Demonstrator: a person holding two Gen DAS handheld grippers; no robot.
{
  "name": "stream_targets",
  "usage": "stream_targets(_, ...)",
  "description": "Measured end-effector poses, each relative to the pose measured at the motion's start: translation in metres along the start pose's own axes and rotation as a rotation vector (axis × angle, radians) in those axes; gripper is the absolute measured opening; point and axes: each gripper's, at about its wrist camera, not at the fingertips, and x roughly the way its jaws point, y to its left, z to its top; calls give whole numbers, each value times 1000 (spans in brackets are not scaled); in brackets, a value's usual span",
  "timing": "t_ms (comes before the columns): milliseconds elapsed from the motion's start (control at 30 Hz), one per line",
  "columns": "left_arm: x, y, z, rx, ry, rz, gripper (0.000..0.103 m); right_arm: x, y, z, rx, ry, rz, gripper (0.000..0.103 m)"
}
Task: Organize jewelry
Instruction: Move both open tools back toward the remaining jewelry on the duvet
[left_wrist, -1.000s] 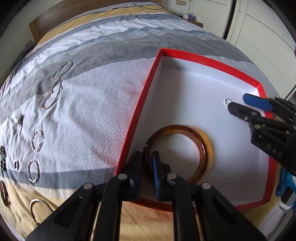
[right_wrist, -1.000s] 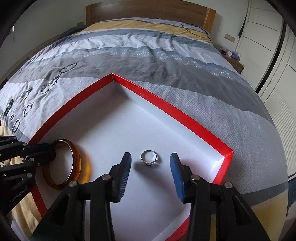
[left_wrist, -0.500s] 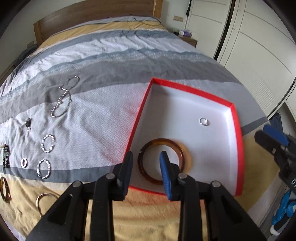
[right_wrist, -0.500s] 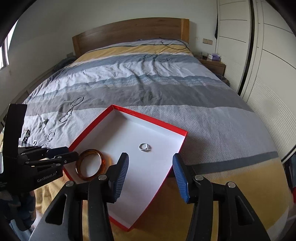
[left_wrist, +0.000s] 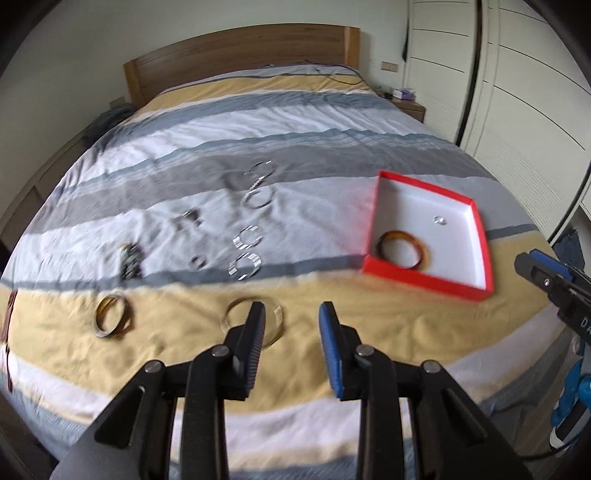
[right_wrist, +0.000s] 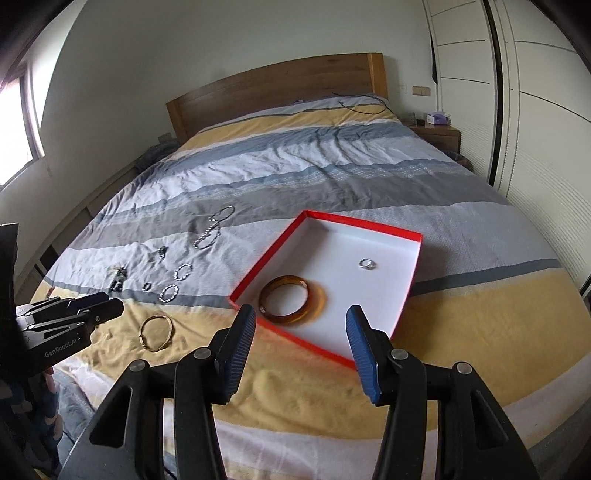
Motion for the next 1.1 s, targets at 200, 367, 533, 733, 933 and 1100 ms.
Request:
stream_targets(200, -38, 68, -41, -92, -10, 70, 29, -14, 49, -26, 5, 15, 37, 51)
stream_targets(367, -77, 127, -72, -187, -66, 143, 29, -34, 81, -38, -16, 11, 54, 51)
stream_targets(533, -112, 178, -103, -292, -135, 190, 29, -59, 112, -49, -32, -7, 65, 51)
stream_targets(733, -136, 222, -132, -370, -139, 194, 29, -85, 145, -57, -81, -33, 73, 51)
stream_targets(933, -135, 246, -141, -404, -140, 194, 29, -94, 168, -54, -120, -47, 72, 51)
stream_targets(1100, -113, 259, -137, -419, -101, 181, 29, -78, 178, -49, -136, -21, 64, 51)
